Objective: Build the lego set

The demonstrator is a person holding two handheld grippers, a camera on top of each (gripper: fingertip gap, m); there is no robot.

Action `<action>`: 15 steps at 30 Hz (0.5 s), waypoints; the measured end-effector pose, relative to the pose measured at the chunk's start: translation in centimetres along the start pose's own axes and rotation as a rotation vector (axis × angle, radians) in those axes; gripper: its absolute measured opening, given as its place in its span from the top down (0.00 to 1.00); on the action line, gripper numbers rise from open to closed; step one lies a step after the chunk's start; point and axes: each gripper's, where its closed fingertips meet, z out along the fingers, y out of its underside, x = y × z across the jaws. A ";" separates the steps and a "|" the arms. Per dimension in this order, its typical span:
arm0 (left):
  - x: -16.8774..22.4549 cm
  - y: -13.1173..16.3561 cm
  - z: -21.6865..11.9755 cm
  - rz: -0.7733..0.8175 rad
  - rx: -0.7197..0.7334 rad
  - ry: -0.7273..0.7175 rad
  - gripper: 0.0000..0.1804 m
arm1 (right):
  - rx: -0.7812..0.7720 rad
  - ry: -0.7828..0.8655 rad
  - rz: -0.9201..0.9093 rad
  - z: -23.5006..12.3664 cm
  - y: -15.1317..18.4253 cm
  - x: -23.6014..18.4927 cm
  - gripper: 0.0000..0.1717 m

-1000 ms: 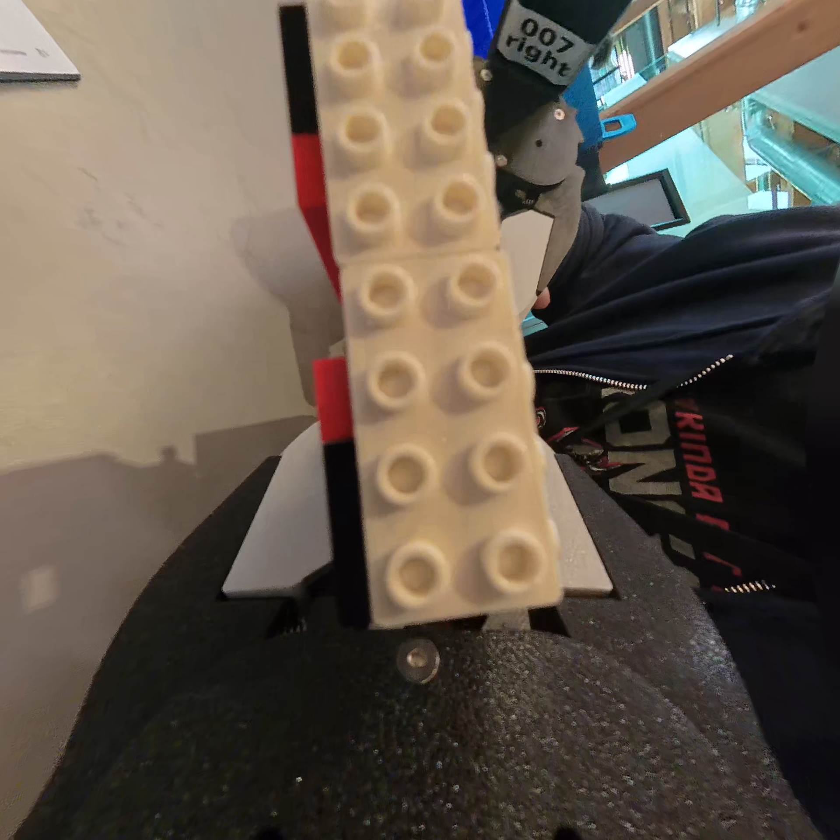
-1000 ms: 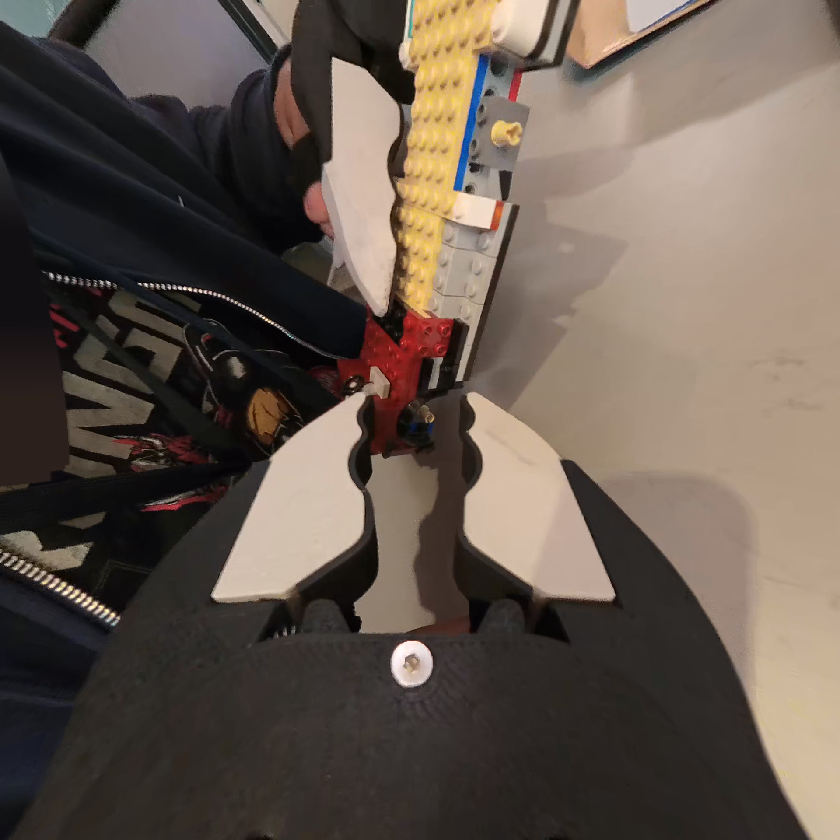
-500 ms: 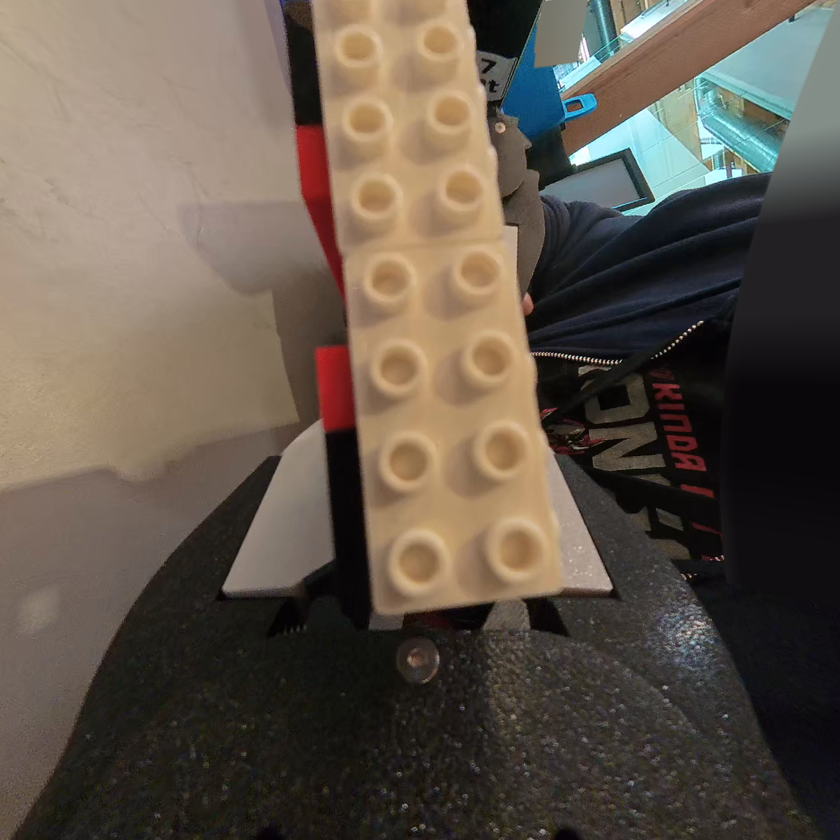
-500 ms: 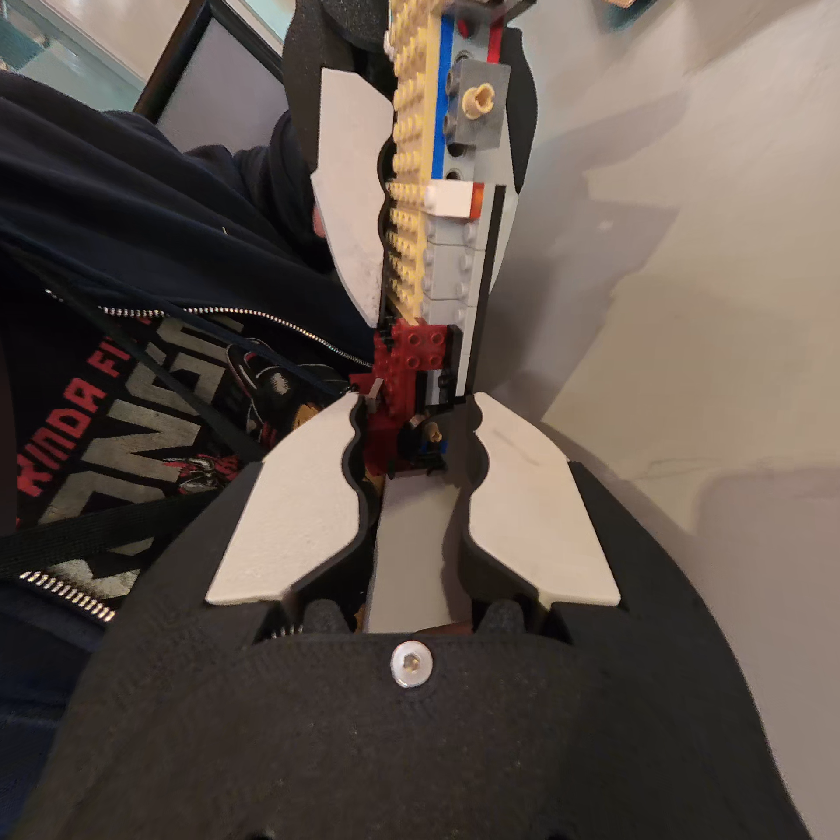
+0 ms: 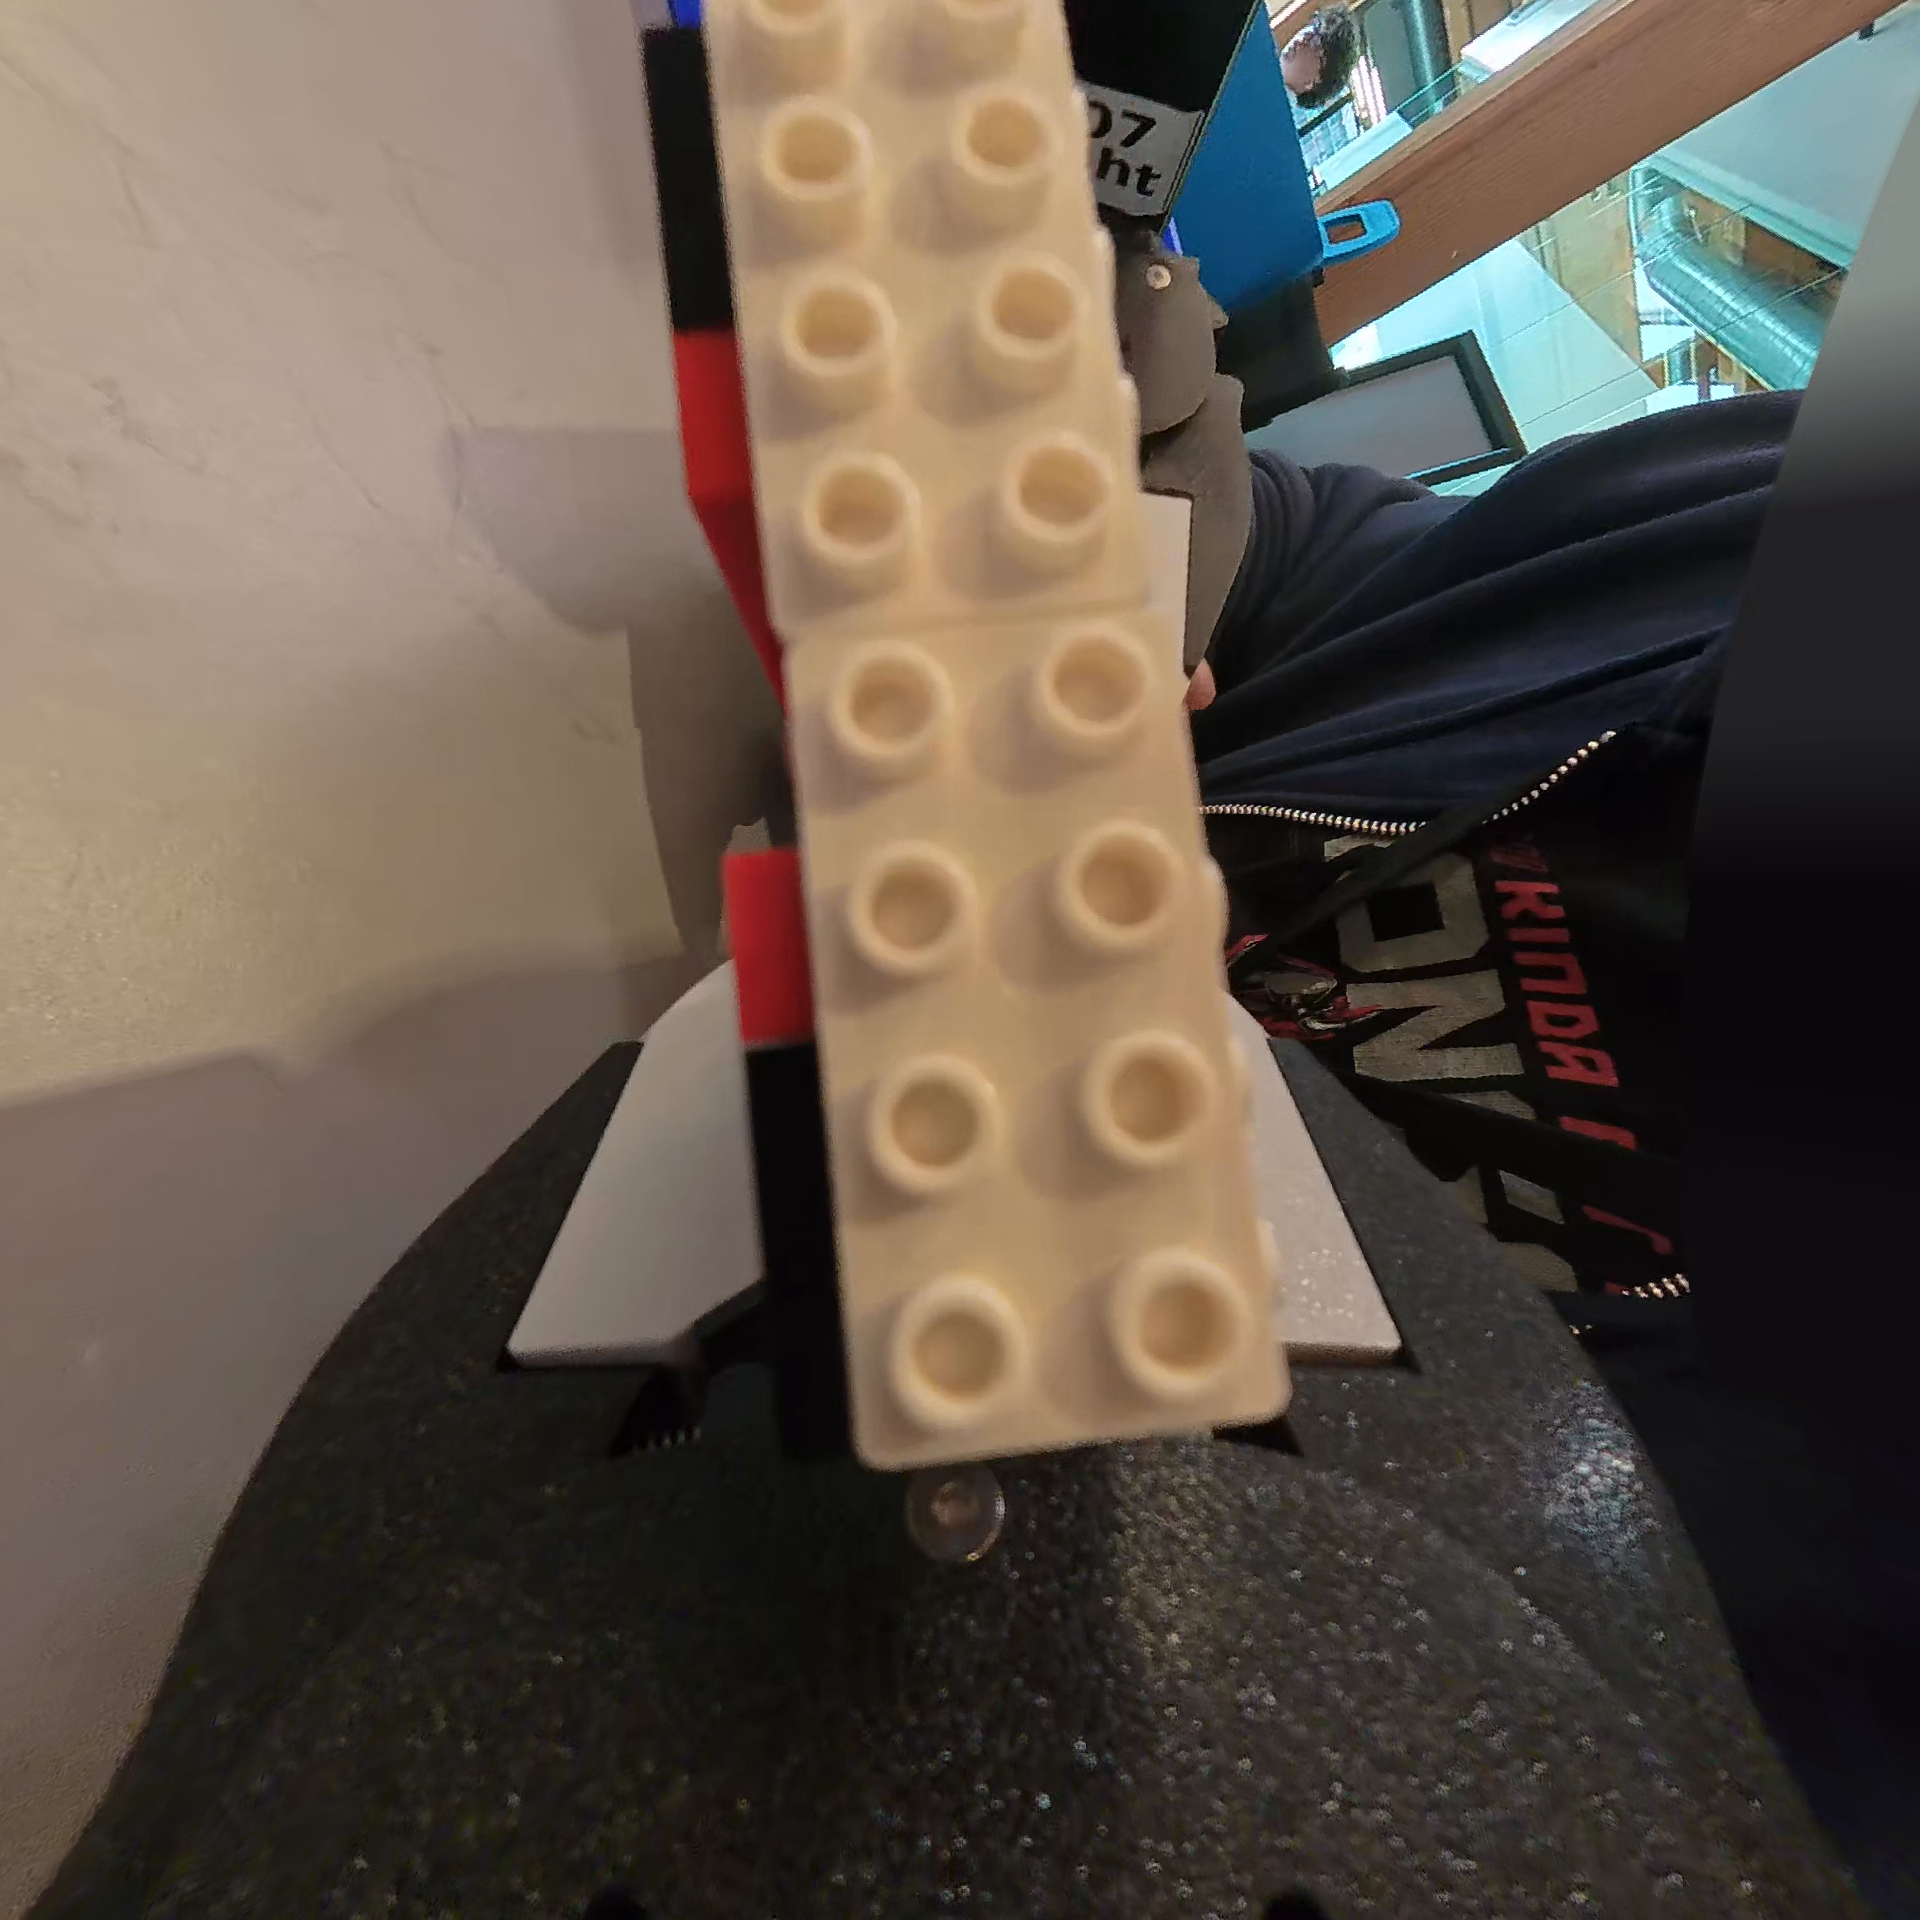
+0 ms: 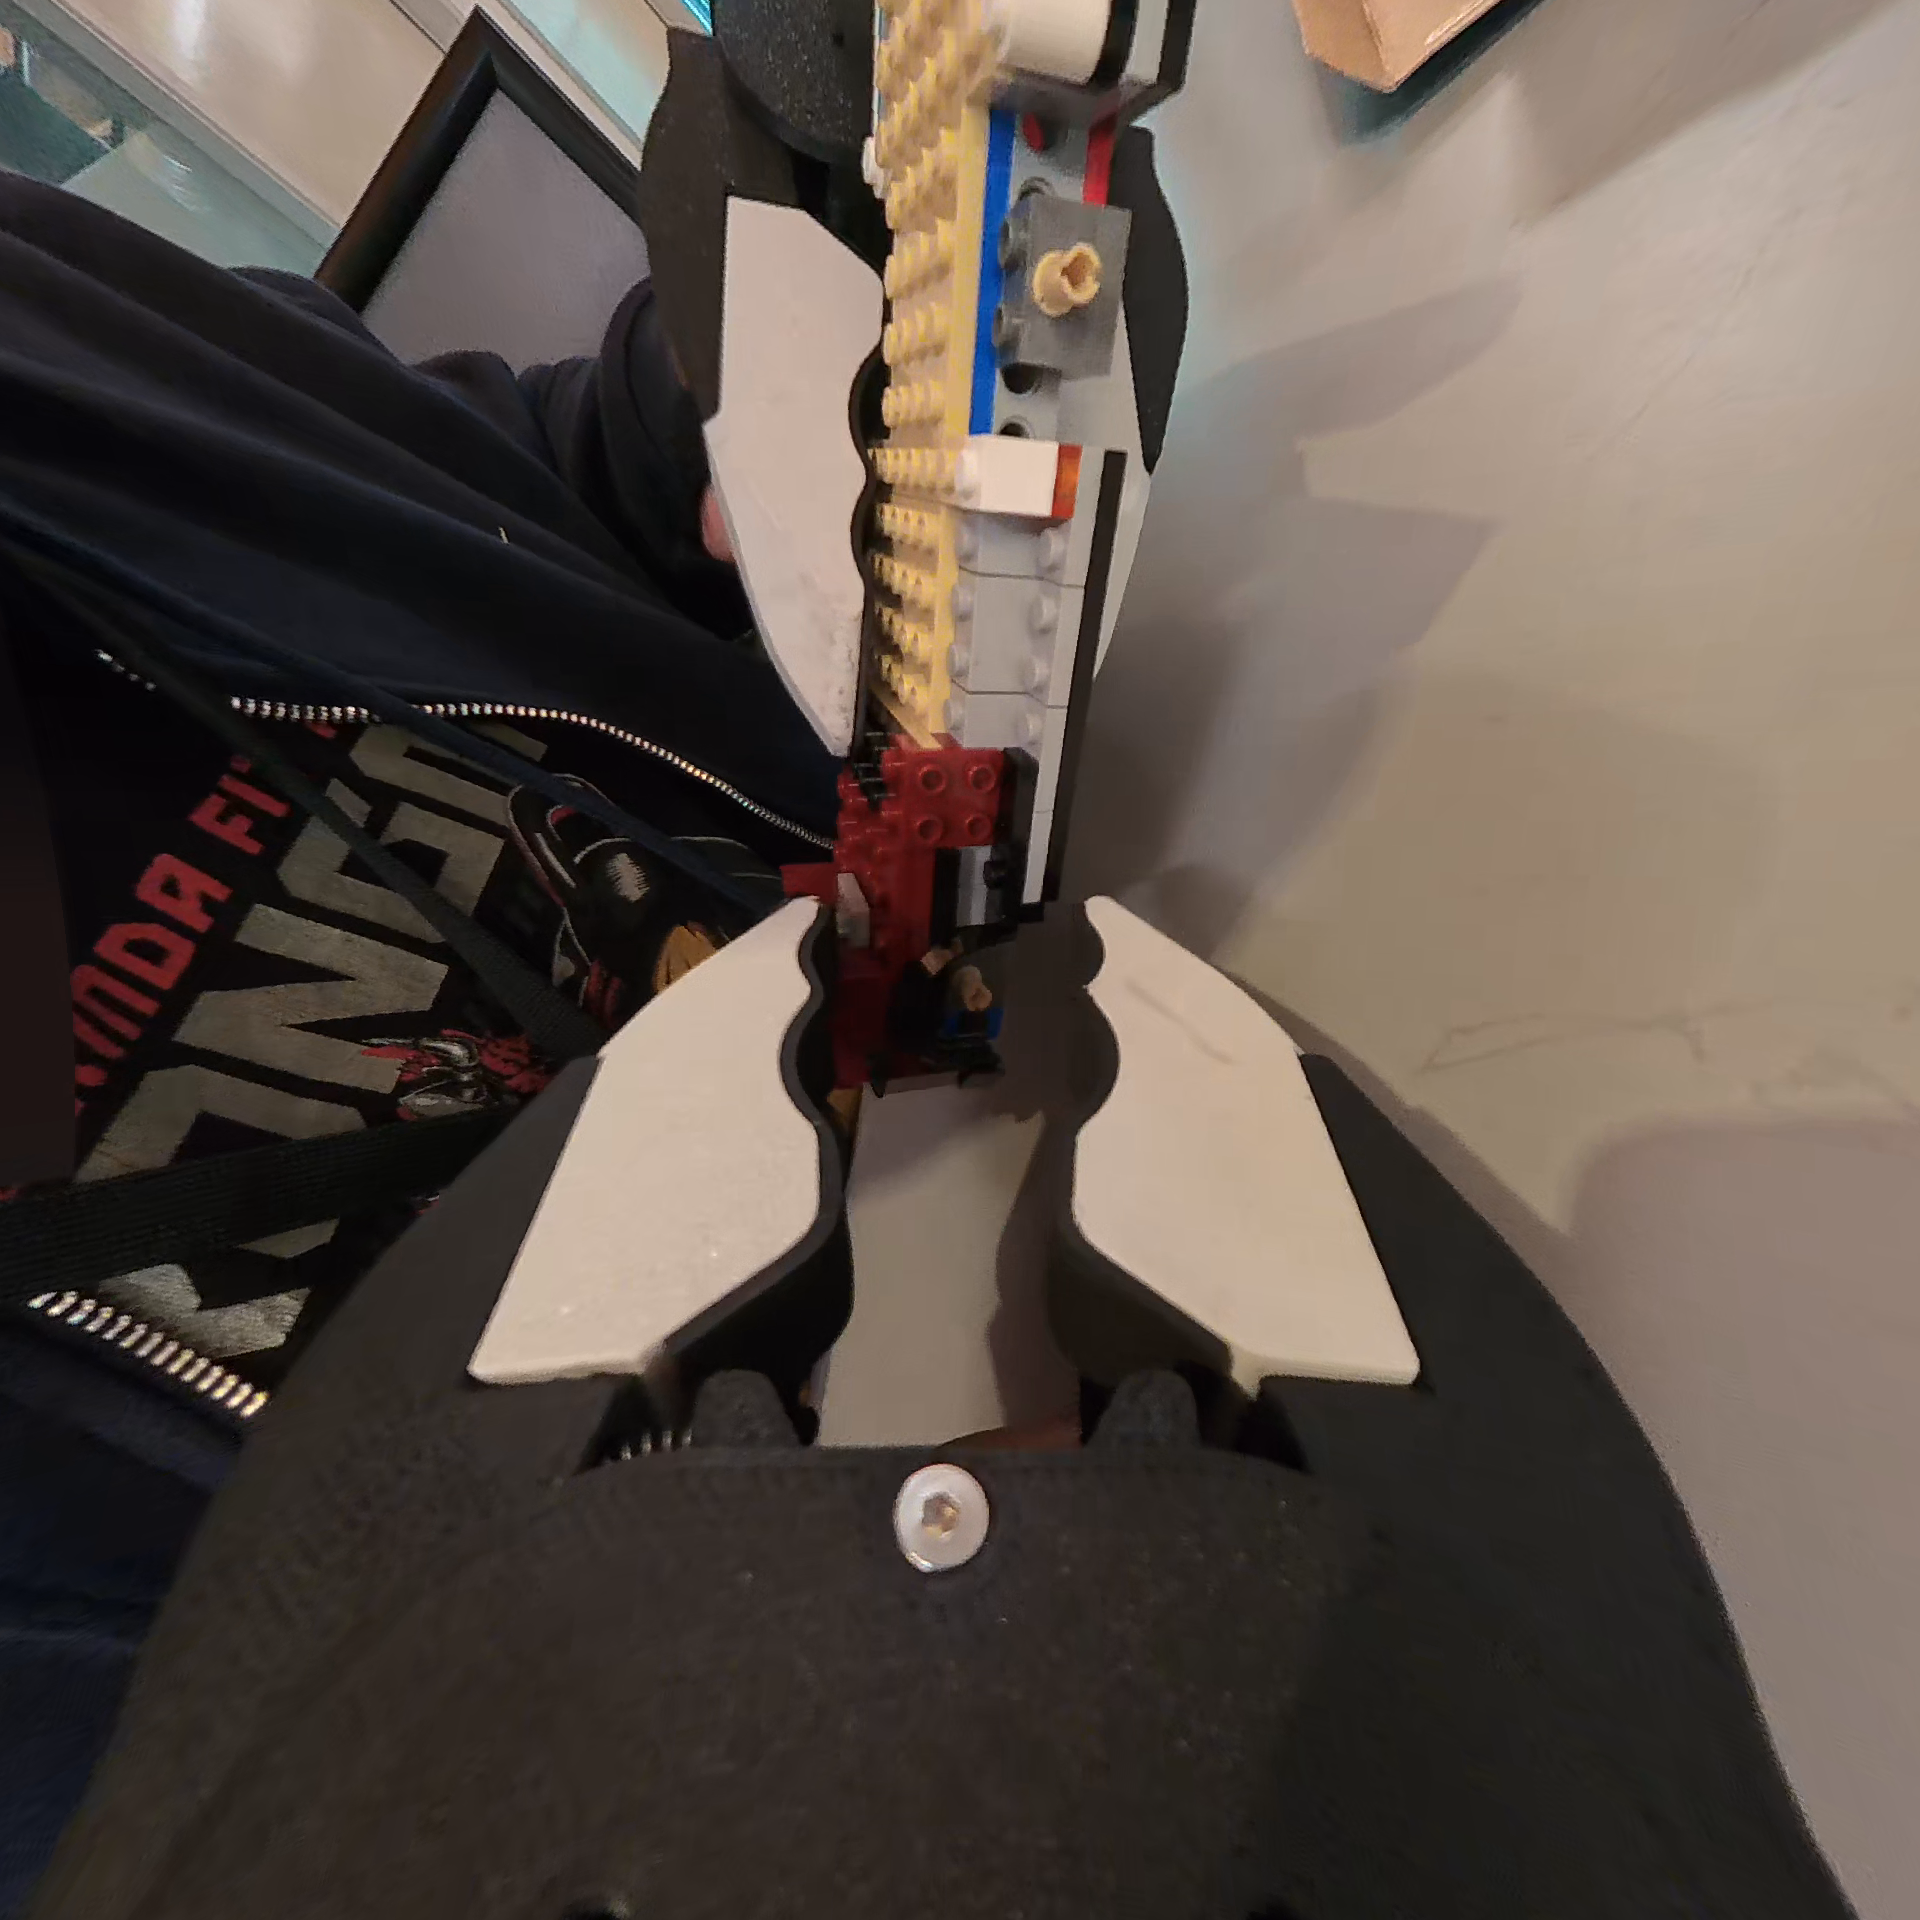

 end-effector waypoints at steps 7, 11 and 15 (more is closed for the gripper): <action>-0.1 0.1 0.3 -0.009 -0.006 -0.006 0.84 | 0.003 0.002 0.008 0.5 0.2 0.1 0.72; -0.2 0.4 0.5 -0.007 -0.021 -0.012 0.85 | -0.012 -0.012 -0.002 0.6 0.5 0.1 0.74; -0.1 0.3 0.4 -0.010 -0.012 -0.008 0.84 | -0.011 -0.024 -0.008 0.4 0.4 0.1 0.77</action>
